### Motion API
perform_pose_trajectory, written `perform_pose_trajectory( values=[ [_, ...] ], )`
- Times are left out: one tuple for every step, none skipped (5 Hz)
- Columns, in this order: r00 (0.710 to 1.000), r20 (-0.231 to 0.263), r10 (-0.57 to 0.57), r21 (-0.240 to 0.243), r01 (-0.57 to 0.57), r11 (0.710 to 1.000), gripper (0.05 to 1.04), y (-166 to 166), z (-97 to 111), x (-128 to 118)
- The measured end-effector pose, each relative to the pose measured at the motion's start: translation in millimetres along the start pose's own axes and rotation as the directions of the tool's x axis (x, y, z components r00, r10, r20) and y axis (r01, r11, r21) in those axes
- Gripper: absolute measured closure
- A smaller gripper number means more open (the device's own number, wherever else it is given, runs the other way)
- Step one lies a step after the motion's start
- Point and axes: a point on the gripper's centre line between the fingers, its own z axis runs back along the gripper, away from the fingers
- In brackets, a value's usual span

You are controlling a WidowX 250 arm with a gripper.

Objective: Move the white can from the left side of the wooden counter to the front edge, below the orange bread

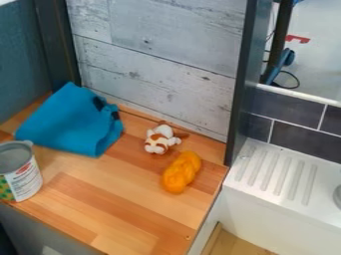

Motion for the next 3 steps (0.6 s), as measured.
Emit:
perform_pose_trajectory(
  values=[
    [1.000, 0.002, -0.012, 0.000, 0.012, 1.000, 0.075, -9.0, -11.0, 4.1],
    [0.998, -0.036, -0.042, 0.005, 0.042, 0.999, 0.075, -21.3, -22.4, 10.6],
    [0.997, -0.028, -0.070, 0.001, 0.071, 0.998, 0.075, -32.9, -27.3, 15.8]
  ],
)
